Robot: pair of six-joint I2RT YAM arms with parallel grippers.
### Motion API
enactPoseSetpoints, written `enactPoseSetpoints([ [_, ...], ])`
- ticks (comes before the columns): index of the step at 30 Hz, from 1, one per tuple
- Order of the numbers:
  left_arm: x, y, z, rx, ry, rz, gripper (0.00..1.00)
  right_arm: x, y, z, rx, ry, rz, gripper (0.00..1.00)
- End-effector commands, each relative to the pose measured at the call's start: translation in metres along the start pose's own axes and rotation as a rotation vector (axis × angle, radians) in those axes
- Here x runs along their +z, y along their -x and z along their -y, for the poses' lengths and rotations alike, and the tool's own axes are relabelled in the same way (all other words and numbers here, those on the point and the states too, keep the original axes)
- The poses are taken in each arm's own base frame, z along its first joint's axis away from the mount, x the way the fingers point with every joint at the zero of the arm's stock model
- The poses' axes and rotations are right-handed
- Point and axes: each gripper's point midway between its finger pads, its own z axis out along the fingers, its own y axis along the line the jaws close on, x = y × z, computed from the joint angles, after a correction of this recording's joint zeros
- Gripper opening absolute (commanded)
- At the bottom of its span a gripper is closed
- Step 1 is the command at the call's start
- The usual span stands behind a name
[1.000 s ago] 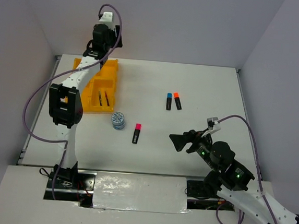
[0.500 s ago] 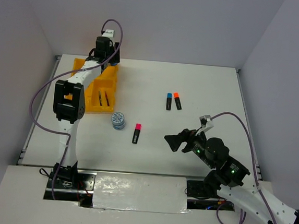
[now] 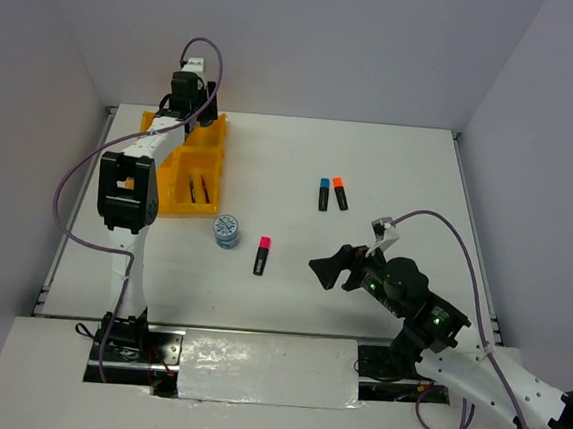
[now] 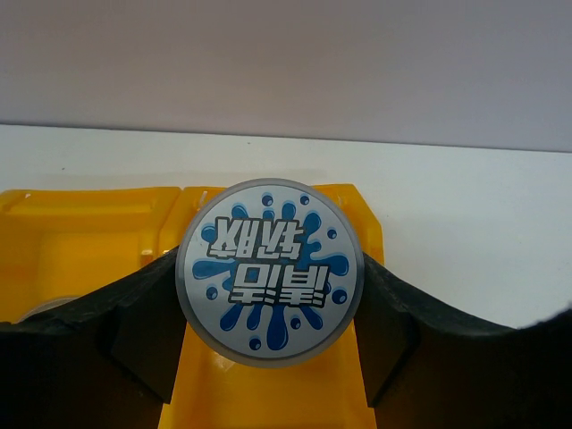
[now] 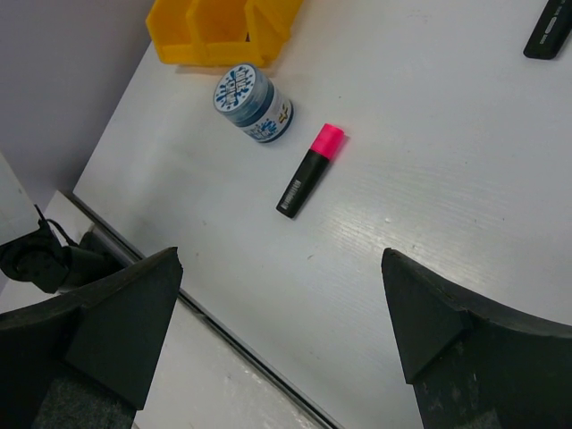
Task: Sort the stationery into containers
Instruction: Place the stationery in the storage box.
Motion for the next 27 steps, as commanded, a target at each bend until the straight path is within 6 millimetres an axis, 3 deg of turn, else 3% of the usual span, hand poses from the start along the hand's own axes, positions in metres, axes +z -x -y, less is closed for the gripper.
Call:
enactPoseSetpoints([
  [1, 0.006, 0.022, 0.003, 0.012, -0.01, 0.096, 0.17, 0.001, 0.017, -0.013, -0.009, 0.044, 0.055, 1.0],
  [12, 0.023, 0.01, -0.006, -0.013, -0.042, 0.074, 0.22, 0.01, 0.006, -0.013, 0.004, 0.061, 0.028, 1.0],
  [17, 0.026, 0.006, -0.005, -0.017, -0.047, 0.067, 0.52, 0.014, 0.002, -0.013, 0.01, 0.066, 0.017, 1.0],
  [20, 0.025, 0.009, -0.005, -0.019, -0.046, 0.072, 0.6, 0.016, 0.0, -0.013, 0.009, 0.068, 0.01, 1.0],
  [27, 0.008, 0.034, 0.006, -0.051, -0.087, 0.122, 0.99, 0.016, -0.001, -0.016, 0.007, 0.08, 0.007, 1.0],
])
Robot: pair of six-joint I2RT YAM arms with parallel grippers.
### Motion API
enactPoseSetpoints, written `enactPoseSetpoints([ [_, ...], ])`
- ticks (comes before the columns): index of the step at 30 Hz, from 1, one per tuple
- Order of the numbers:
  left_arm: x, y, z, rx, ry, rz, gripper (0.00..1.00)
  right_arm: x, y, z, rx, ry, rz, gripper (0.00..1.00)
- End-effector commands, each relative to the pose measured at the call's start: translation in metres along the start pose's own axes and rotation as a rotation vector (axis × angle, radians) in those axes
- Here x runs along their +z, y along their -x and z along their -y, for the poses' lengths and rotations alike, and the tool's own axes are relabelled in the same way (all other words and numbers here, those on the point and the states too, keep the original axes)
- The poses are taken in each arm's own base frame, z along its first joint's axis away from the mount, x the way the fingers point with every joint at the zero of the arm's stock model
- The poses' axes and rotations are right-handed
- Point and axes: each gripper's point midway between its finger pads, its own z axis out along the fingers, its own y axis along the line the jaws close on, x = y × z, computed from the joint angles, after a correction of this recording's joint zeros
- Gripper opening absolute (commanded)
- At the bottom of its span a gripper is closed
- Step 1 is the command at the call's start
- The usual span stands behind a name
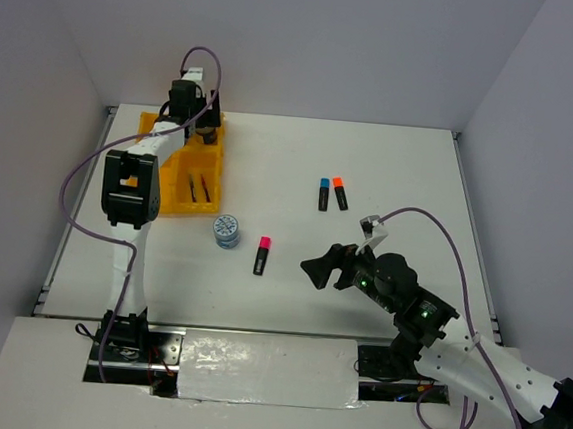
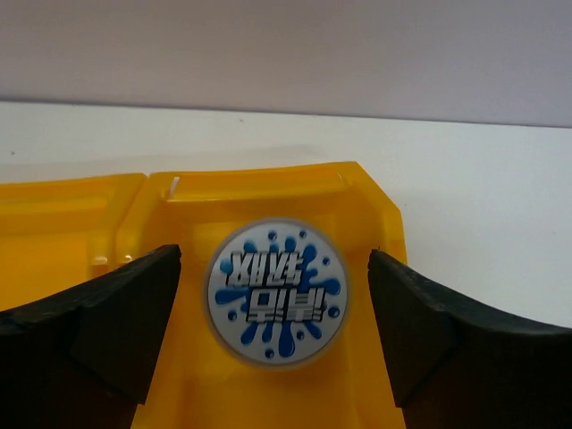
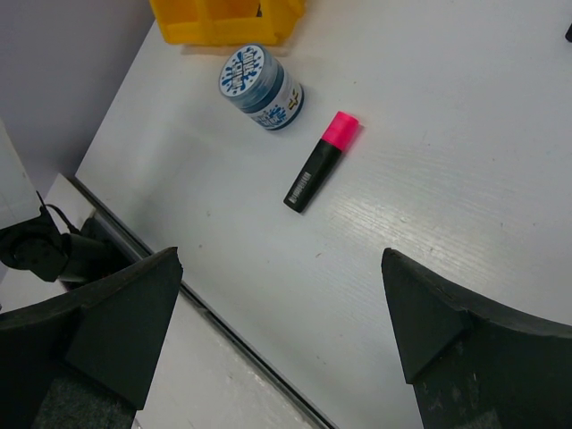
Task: Sort the stationery into containers
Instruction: Place the stationery in the storage box, then pick up the stationery from the center of the board.
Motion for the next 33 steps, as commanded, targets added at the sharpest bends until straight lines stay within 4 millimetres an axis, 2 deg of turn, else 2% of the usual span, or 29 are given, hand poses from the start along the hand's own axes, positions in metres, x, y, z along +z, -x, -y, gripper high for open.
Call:
enactPoseSetpoints([
  [1, -0.026, 0.077, 0.014, -0.033, -0.05, 0.186, 0.99, 0.0, 0.011, -0.01, 0.007, 0.042, 0.045, 1.0],
  [5, -0.048, 0.102, 0.019, -0.024, -0.032, 0.227, 0.99, -0.002, 0.012, -0.011, 0.011, 0.052, 0.051, 1.0],
  [6, -0.063, 0.117, 0.025, -0.023, -0.028, 0.247, 0.99, -0.003, 0.013, -0.011, 0.011, 0.054, 0.053, 1.0],
  [8, -0.083, 0.135, 0.023, -0.038, 0.029, 0.278, 0.99, -0.005, 0.015, -0.013, 0.012, 0.062, 0.059, 1.0],
  [9, -0.108, 0.152, 0.035, -0.047, 0.034, 0.304, 0.99, -0.006, 0.016, -0.013, 0.011, 0.064, 0.065, 1.0],
  [10, -0.121, 0.159, 0.031, -0.064, 0.091, 0.319, 0.99, -0.008, 0.018, -0.014, 0.012, 0.066, 0.075, 1.0],
  [11, -0.136, 0.168, 0.037, -0.076, 0.106, 0.335, 0.99, -0.008, 0.02, -0.013, 0.011, 0.057, 0.083, 1.0],
  [12, -0.162, 0.168, 0.049, -0.105, 0.098, 0.3, 0.99, -0.009, 0.021, -0.012, 0.008, 0.054, 0.089, 1.0],
  [13, -0.175, 0.164, 0.051, -0.138, 0.103, 0.269, 0.99, -0.011, 0.027, -0.013, 0.008, 0.048, 0.106, 1.0],
  [14, -0.199, 0.166, 0.057, -0.238, 0.082, 0.248, 0.99, -0.012, 0.027, -0.005, 0.007, 0.007, 0.11, 1.0],
  [16, -0.224, 0.132, 0.077, -0.252, 0.042, 0.134, 0.99, -0.017, 0.035, -0.004, 0.008, -0.017, 0.126, 1.0],
  [17, -0.229, 0.094, 0.078, -0.231, 0.081, 0.074, 0.99, -0.019, 0.031, 0.001, 0.004, -0.042, 0.104, 1.0],
  [18, -0.266, 0.097, 0.108, -0.204, 0.023, 0.114, 0.99, -0.022, 0.037, -0.001, 0.005, -0.048, 0.11, 1.0],
  [19, -0.276, 0.08, 0.116, -0.171, 0.016, 0.088, 0.99, -0.024, 0.036, -0.001, 0.001, -0.052, 0.096, 1.0],
  [20, -0.284, 0.055, 0.116, -0.158, 0.052, 0.042, 0.99, -0.026, 0.029, 0.002, -0.006, -0.068, 0.059, 1.0],
  [21, -0.307, 0.045, 0.13, -0.151, 0.03, 0.028, 0.99, -0.028, 0.027, 0.0, -0.009, -0.06, 0.043, 1.0],
  [22, -0.316, 0.029, 0.131, -0.134, 0.039, 0.004, 0.99, -0.031, 0.026, -0.001, -0.011, -0.055, 0.034, 1.0],
  [23, -0.33, 0.005, 0.126, -0.136, 0.051, -0.026, 0.99, -0.034, 0.022, 0.002, -0.007, -0.063, 0.018, 1.0],
  [24, -0.342, -0.008, 0.132, -0.132, 0.052, -0.028, 0.99, -0.037, 0.02, 0.001, -0.005, -0.052, 0.019, 1.0],
  [26, -0.358, -0.043, 0.135, -0.128, 0.013, -0.069, 0.99, -0.042, 0.017, 0.004, -0.005, -0.055, 0.014, 1.0],
  [28, -0.364, -0.061, 0.137, -0.13, -0.01, -0.082, 0.99, -0.045, 0.017, 0.01, -0.008, -0.072, 0.029, 1.0],
  [29, -0.365, -0.076, 0.135, -0.132, -0.01, -0.094, 0.99, -0.046, 0.015, 0.013, -0.015, -0.085, 0.027, 1.0],
  [31, -0.364, -0.088, 0.135, -0.113, -0.007, -0.097, 0.99, -0.044, 0.01, 0.023, -0.046, -0.119, 0.02, 1.0],
  [33, -0.347, -0.119, 0.131, -0.053, 0.006, -0.128, 0.99, -0.04, 0.005, 0.035, -0.079, -0.169, 0.009, 1.0],
])
